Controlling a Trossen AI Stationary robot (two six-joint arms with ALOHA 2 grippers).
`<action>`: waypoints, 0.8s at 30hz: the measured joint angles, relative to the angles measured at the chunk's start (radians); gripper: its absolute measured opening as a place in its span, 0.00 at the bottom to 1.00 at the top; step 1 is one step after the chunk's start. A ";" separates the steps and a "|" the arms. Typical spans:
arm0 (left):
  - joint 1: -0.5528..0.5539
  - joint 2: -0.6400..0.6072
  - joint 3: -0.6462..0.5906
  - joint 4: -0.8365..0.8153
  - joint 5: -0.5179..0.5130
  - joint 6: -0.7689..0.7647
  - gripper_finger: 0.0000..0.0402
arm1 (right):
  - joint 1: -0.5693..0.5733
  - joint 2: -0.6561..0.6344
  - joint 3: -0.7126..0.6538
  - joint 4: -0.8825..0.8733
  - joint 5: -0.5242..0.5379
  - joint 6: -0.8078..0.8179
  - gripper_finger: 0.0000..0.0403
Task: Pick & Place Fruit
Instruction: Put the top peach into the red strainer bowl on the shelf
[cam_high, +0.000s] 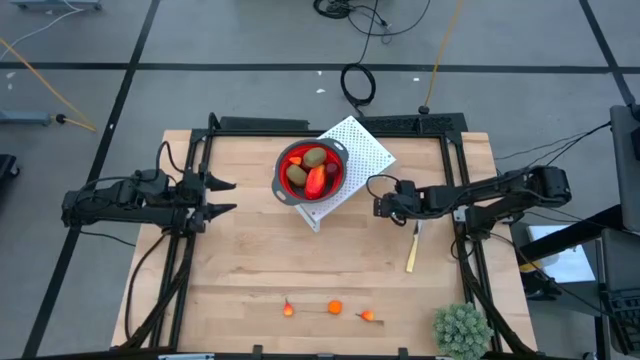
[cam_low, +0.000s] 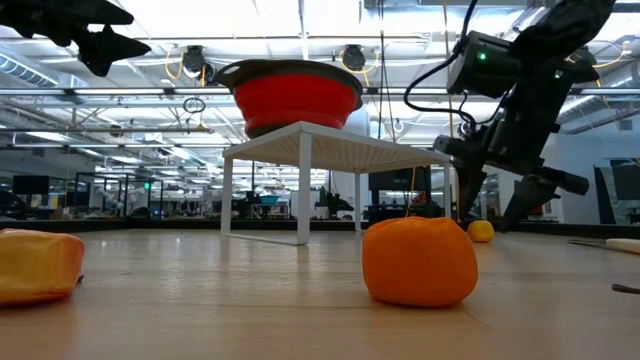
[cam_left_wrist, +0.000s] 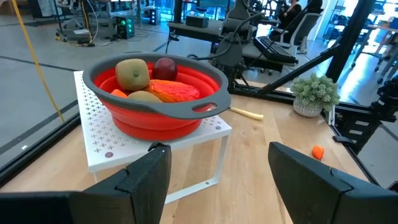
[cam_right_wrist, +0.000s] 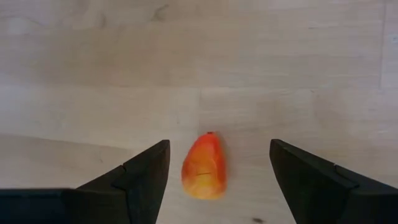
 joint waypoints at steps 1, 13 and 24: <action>0.000 0.000 0.000 0.000 0.000 0.000 0.67 | 0.000 0.004 0.000 0.000 0.000 -0.009 0.66; 0.000 0.000 0.000 0.001 0.000 -0.004 0.67 | 0.000 0.085 0.002 0.047 0.004 -0.046 0.66; 0.000 0.000 0.000 0.000 0.000 -0.010 0.67 | 0.001 0.087 0.001 0.039 0.022 -0.043 0.52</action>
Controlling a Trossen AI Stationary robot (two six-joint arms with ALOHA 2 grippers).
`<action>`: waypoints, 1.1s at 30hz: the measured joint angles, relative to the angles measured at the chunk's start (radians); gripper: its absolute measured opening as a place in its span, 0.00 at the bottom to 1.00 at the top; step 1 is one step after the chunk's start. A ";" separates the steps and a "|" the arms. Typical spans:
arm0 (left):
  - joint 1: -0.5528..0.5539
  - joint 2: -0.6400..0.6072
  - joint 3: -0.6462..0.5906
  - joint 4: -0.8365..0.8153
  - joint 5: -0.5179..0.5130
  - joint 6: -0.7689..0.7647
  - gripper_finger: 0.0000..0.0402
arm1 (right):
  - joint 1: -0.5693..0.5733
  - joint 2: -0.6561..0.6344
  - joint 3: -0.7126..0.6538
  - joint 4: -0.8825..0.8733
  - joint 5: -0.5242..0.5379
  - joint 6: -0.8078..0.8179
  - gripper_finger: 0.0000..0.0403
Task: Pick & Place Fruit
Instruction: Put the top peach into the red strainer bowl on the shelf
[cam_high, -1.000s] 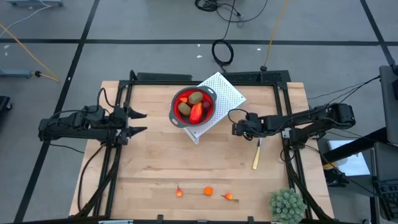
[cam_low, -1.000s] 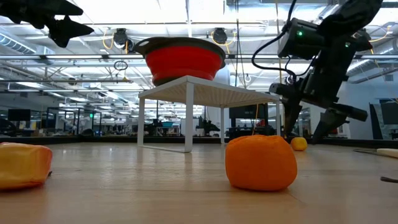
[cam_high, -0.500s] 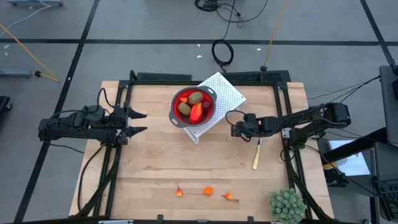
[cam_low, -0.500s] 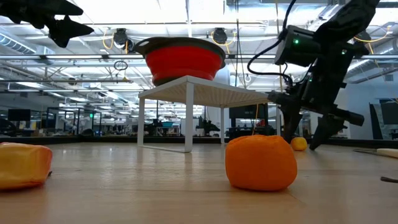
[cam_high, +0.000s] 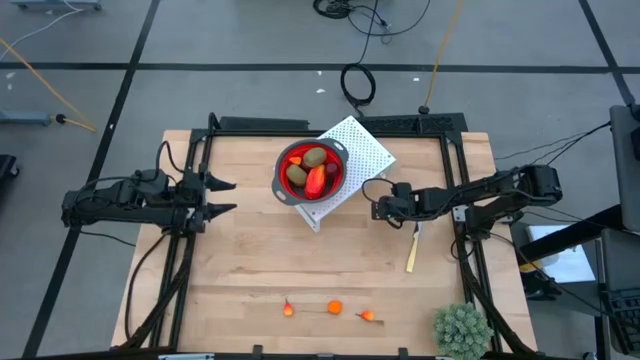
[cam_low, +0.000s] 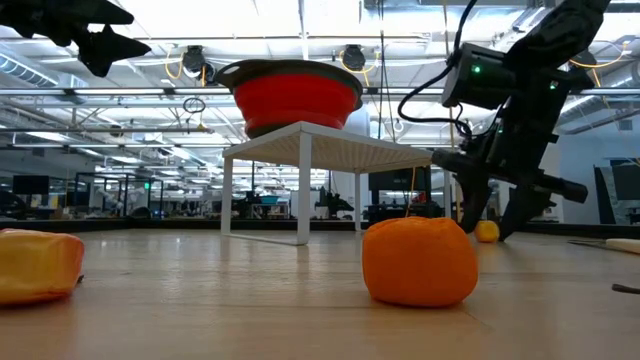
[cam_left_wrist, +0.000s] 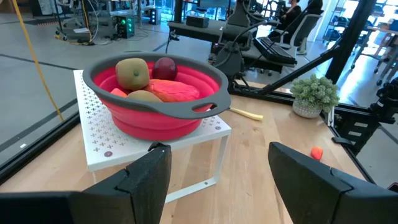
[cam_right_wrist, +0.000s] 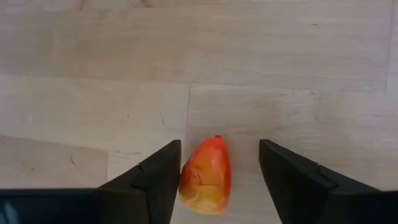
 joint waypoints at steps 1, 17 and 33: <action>0.000 0.000 0.000 0.000 0.000 0.000 0.67 | 0.000 0.000 0.000 0.002 0.001 0.000 0.50; 0.000 0.000 0.000 0.000 0.000 -0.005 0.67 | -0.001 -0.003 -0.001 0.003 0.000 -0.005 0.28; 0.001 0.000 0.000 0.004 0.000 -0.008 0.67 | 0.000 -0.212 -0.001 -0.015 -0.009 -0.099 0.25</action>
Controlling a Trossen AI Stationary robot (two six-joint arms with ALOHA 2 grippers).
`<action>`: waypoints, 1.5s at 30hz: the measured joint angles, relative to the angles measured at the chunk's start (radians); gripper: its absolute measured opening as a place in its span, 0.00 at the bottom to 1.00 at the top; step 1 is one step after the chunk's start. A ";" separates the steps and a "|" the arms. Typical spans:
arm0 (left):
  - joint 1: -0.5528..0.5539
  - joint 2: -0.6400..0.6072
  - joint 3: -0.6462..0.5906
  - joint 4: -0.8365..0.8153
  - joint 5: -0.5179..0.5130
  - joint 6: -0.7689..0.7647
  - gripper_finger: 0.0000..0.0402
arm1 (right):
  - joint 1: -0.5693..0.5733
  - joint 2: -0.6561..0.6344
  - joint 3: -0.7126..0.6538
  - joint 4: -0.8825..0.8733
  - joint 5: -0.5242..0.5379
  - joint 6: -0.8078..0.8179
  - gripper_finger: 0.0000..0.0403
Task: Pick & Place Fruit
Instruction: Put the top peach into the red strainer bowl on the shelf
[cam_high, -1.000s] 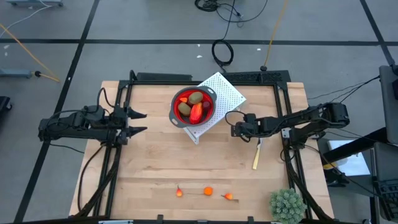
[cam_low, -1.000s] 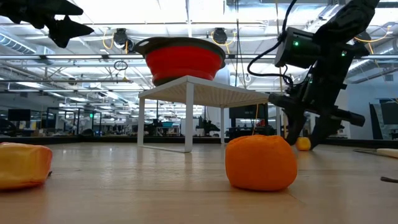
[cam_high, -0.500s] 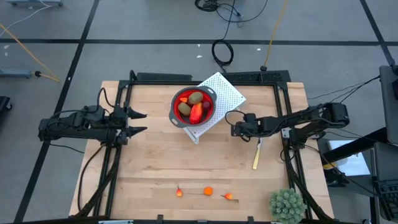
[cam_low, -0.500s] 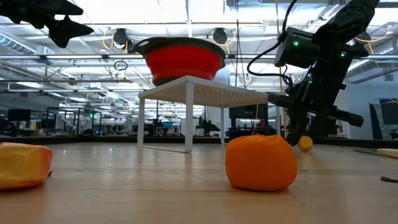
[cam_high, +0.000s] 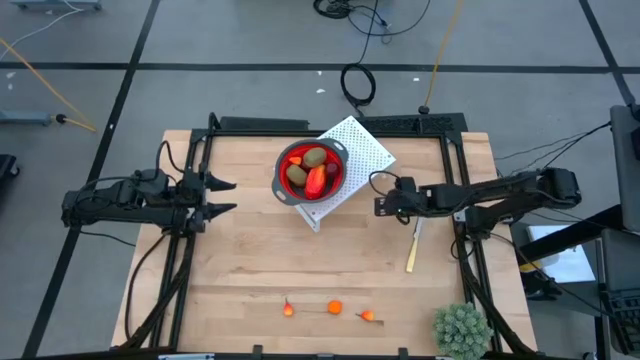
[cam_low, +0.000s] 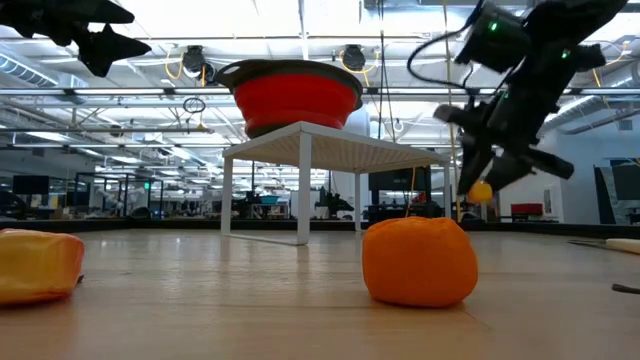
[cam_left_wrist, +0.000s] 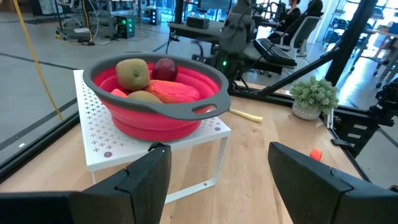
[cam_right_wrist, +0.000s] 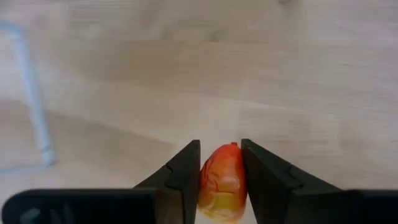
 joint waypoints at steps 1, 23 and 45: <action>0.000 0.000 0.000 0.000 0.000 0.000 0.67 | 0.000 -0.027 0.000 -0.003 -0.014 -0.013 0.25; 0.000 0.000 0.000 0.000 0.000 0.009 0.67 | 0.001 -0.397 0.000 0.351 -0.071 -0.248 0.26; 0.000 0.000 0.000 -0.024 0.059 0.111 0.67 | 0.001 -0.397 0.001 0.597 -0.071 -0.565 0.26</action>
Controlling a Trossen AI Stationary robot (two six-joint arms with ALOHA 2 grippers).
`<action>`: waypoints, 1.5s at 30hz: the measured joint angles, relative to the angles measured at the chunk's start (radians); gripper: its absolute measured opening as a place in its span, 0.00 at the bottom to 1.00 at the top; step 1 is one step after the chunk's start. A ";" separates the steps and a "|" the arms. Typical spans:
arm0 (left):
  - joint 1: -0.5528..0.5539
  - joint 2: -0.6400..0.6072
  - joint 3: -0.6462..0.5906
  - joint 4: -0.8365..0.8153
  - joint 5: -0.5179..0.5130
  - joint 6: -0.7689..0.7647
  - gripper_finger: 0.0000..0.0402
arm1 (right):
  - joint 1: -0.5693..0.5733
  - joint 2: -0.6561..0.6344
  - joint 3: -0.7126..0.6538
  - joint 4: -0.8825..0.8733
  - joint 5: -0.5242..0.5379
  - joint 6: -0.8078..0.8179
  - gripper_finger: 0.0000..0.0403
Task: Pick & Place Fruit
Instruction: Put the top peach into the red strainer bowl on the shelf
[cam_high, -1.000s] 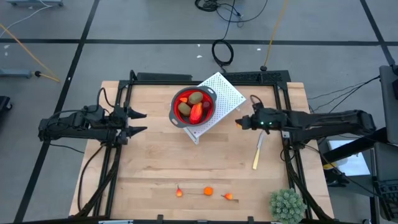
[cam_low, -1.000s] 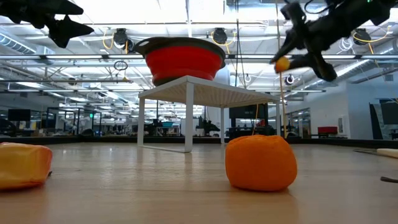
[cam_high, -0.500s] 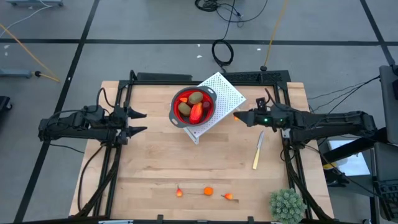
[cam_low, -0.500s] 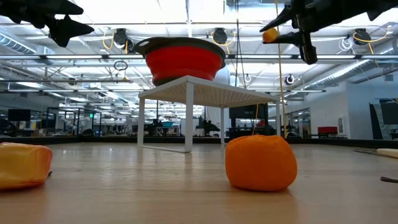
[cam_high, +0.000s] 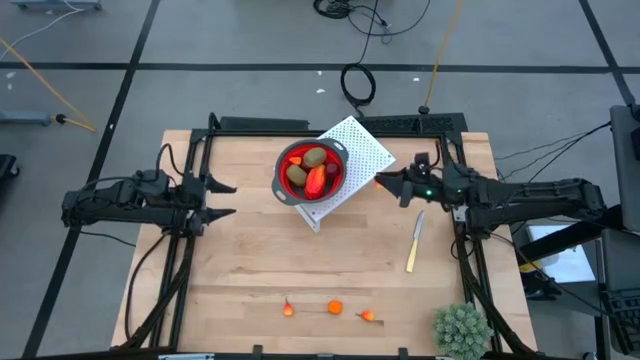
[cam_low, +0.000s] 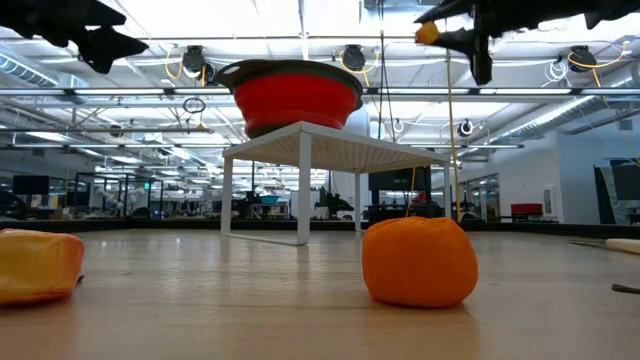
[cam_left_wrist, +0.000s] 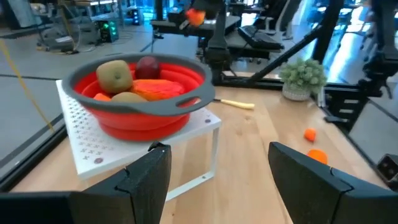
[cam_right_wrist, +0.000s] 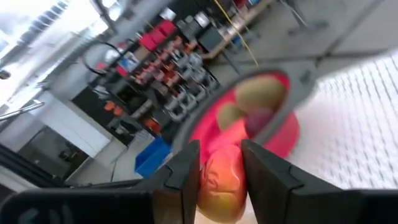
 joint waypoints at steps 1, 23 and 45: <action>0.000 0.000 0.000 -0.006 -0.015 -0.005 0.67 | 0.000 0.000 0.000 0.025 0.000 -0.024 0.26; 0.000 -0.211 -0.002 -0.106 -0.148 0.024 0.67 | 0.000 0.002 0.000 0.266 0.000 -0.366 0.26; 0.000 -0.220 -0.003 -0.110 -0.164 0.015 0.67 | 0.000 0.092 0.000 0.378 -0.079 -0.791 0.26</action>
